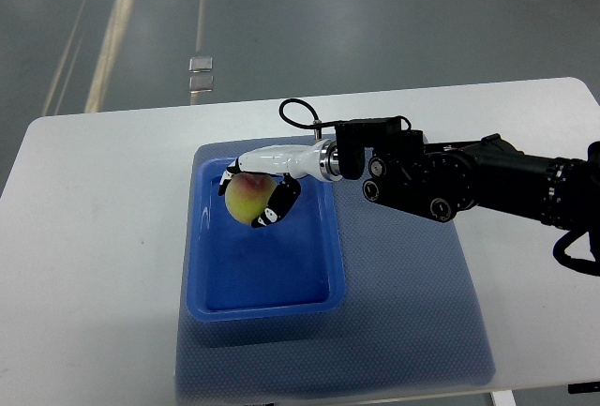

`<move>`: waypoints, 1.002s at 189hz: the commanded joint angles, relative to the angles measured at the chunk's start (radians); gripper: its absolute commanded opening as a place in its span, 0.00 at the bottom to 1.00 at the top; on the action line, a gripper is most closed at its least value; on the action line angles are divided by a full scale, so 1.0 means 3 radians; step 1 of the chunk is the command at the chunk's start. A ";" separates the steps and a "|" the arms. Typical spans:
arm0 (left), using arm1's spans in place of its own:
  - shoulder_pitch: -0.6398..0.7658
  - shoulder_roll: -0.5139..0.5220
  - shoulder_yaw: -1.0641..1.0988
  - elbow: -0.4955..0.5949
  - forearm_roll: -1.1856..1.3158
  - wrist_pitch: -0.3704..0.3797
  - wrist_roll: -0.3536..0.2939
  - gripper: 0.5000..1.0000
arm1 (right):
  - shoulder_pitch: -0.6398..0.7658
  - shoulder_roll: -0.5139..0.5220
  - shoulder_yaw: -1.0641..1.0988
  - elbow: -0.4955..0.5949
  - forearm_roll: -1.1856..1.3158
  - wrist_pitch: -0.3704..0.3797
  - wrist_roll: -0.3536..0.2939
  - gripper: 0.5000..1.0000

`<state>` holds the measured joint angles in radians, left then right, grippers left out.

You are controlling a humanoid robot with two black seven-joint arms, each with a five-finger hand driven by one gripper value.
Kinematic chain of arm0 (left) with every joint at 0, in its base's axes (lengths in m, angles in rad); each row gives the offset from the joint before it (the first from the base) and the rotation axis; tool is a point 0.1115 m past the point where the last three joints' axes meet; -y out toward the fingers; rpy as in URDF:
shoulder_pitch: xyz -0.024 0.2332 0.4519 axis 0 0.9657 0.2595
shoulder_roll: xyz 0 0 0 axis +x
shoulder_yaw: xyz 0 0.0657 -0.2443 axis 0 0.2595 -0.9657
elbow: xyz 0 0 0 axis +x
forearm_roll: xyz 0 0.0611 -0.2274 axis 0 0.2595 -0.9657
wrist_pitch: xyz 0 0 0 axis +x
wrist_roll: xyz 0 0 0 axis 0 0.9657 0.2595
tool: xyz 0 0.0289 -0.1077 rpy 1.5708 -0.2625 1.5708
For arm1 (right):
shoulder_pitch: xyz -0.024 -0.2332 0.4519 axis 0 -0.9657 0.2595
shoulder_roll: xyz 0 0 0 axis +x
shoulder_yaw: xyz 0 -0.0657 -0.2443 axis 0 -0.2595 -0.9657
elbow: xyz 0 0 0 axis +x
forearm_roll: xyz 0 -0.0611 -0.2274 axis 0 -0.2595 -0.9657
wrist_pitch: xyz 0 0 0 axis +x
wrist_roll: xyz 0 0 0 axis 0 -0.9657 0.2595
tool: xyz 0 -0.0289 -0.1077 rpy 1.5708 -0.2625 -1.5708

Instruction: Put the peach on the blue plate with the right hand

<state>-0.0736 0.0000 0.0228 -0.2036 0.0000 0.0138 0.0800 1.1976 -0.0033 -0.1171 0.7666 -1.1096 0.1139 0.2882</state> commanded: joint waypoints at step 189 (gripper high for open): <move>0.0000 0.0000 0.0006 -0.0011 0.0000 0.0000 -0.0001 1.00 | -0.1368 -0.0618 0.3366 -0.0126 0.2788 0.0341 0.0042 0.87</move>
<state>-0.0738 0.0000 0.0246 -0.2063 0.0000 0.0138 0.0797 0.9286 -0.1957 0.7511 0.7310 -0.4907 0.2159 0.2914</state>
